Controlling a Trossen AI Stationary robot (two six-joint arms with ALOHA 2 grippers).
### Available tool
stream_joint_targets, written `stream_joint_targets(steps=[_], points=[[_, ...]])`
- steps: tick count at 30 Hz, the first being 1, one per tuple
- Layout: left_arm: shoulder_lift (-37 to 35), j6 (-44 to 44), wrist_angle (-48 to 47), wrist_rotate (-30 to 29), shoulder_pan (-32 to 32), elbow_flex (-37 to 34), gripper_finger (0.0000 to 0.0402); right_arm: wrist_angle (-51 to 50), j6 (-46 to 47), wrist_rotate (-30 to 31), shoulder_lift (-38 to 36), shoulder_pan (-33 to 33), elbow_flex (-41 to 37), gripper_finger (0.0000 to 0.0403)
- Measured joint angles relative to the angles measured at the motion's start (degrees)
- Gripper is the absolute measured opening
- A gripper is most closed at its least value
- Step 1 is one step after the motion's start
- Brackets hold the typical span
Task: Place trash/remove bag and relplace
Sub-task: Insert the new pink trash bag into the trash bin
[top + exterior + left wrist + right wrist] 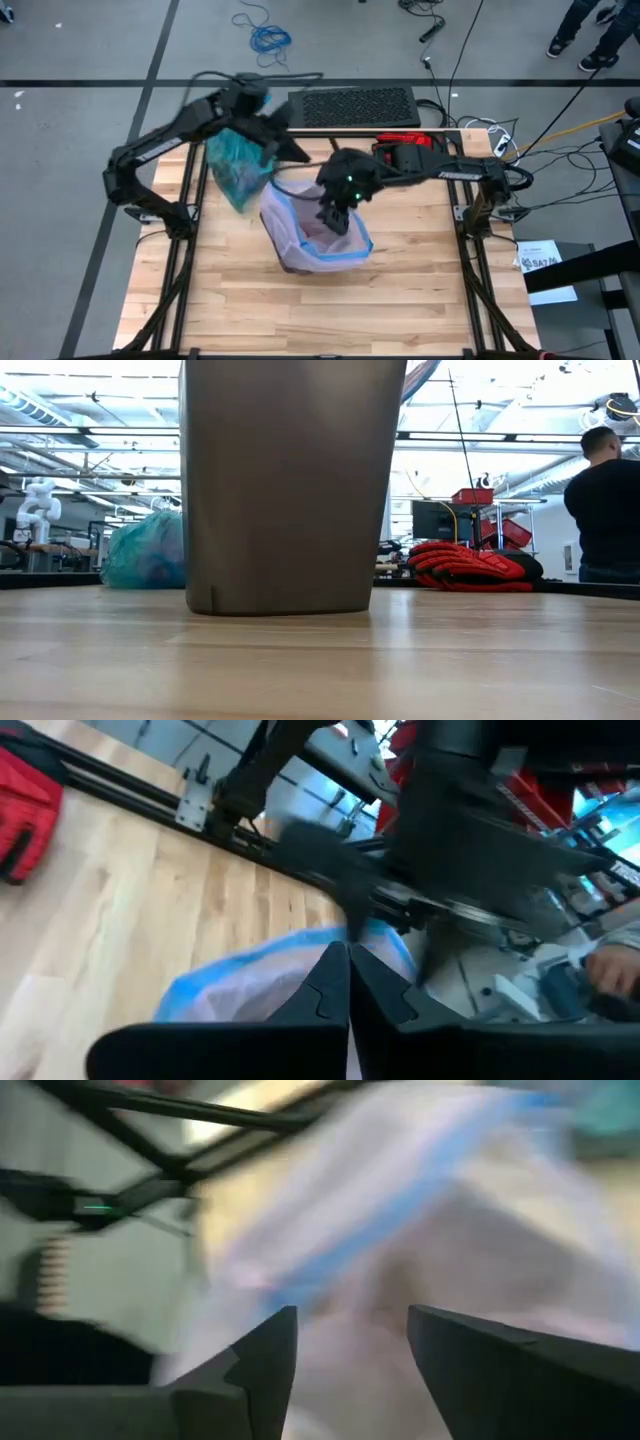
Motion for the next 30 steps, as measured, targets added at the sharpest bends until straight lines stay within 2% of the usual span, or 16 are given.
stream_joint_targets(steps=[5, 13, 18, 23, 30], points=[[-6.9, 2.8, -7.6, -3.9, 1.0, 0.6, 0.0002, -2.8, -5.6, 1.8, 0.8, -5.2, 0.0, 0.0136], [-14.6, 2.9, -12.0, -13.3, 1.0, 0.6, 0.0001, -2.5, -10.5, 1.6, 1.3, -12.0, -0.3, 0.0009], [-16.4, 1.3, -12.9, -14.8, 1.0, 0.5, 0.0001, -1.8, -10.9, -4.7, 3.4, -13.2, -2.5, 0.0008], [-16.9, -0.1, -15.0, -14.8, -0.5, 0.5, 0.0001, -3.3, -11.7, -4.6, 6.5, -13.6, -3.7, 0.0002], [-16.5, -0.1, -21.4, -15.3, -2.7, 0.5, 0.0001, -2.3, -12.2, -4.7, 6.2, -15.3, -3.6, 0.0]])
